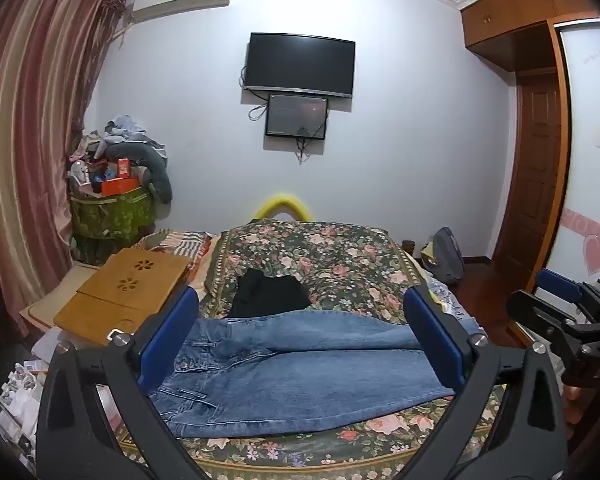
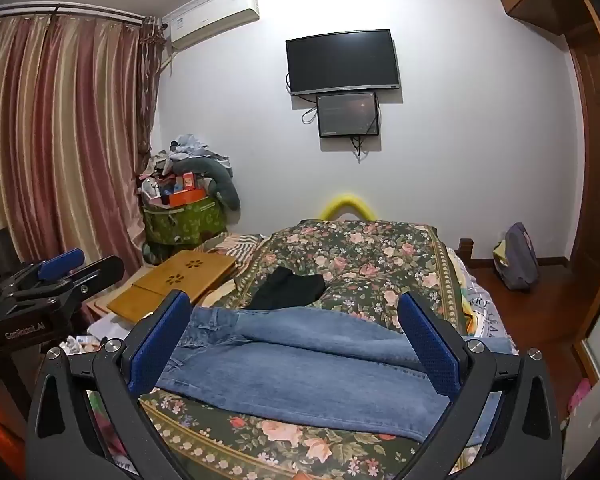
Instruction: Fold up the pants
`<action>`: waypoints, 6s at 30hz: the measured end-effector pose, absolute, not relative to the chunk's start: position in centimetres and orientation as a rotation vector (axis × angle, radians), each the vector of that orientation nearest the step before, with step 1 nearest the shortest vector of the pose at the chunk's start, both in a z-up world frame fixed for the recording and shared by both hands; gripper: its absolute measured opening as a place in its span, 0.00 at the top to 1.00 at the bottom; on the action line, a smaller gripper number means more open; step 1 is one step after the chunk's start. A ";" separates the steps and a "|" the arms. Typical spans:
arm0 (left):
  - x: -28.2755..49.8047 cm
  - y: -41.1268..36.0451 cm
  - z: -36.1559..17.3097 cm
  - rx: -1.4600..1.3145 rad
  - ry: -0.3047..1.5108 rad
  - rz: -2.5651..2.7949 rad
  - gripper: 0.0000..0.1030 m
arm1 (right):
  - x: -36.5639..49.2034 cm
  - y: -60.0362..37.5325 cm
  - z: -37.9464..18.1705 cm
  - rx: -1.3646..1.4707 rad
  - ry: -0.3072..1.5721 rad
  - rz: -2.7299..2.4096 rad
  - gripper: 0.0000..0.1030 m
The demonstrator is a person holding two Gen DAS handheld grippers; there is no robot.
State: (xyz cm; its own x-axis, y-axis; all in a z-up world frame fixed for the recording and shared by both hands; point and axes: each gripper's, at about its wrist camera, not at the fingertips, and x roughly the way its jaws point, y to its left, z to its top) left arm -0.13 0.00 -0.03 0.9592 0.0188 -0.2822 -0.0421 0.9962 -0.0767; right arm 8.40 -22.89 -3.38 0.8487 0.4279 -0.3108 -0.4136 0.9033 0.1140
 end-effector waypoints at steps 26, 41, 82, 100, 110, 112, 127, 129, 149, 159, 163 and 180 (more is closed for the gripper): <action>0.3 0.0 -0.7 -0.078 0.296 0.041 0.00 | 8.8 -22.6 -3.4 0.049 0.351 0.441 0.00; -0.2 -0.3 -0.4 -0.072 0.288 0.045 0.00 | 8.8 -22.8 -3.3 0.045 0.346 0.439 0.00; 0.4 0.5 -0.4 -0.105 0.297 0.064 0.00 | 8.5 -22.7 -2.7 0.028 0.338 0.432 0.00; 6.4 1.3 -2.2 -0.044 0.345 0.078 0.00 | 14.4 -22.3 -4.8 0.013 0.410 0.400 0.00; 17.8 6.5 -5.4 -0.063 0.480 0.113 0.00 | 22.6 -22.5 -8.6 0.015 0.502 0.396 0.00; 20.4 8.2 -6.5 -0.061 0.530 0.151 0.00 | 24.3 -22.2 -9.5 -0.020 0.531 0.377 0.00; 35.4 20.7 -20.4 -0.032 0.919 0.355 0.00 | 36.5 -21.4 -18.1 -0.123 0.809 0.420 0.03; 36.6 21.2 -22.7 -0.019 0.969 0.355 0.00 | 37.8 -21.0 -19.4 -0.129 0.857 0.449 0.05; 40.9 20.0 -31.2 -0.012 1.239 0.249 0.69 | 43.0 -17.2 -25.5 -0.137 1.058 0.632 0.52; 39.4 18.9 -29.4 -0.004 1.149 0.269 0.93 | 41.9 -16.1 -24.9 -0.205 1.036 0.607 0.92; 39.0 18.0 -25.4 0.050 1.024 0.279 0.94 | 42.1 -16.3 -22.2 -0.234 0.930 0.551 0.93; 29.1 17.9 -16.2 -0.026 0.869 0.213 0.94 | 31.9 -18.6 -14.9 -0.195 0.784 0.601 0.94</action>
State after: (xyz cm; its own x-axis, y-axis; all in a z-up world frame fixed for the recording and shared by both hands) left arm 29.10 17.91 -16.22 0.6257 0.1748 -0.7603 -0.1962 0.9785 0.0634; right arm 31.86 -18.56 -14.90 0.5521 0.4342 -0.7118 -0.5744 0.8169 0.0527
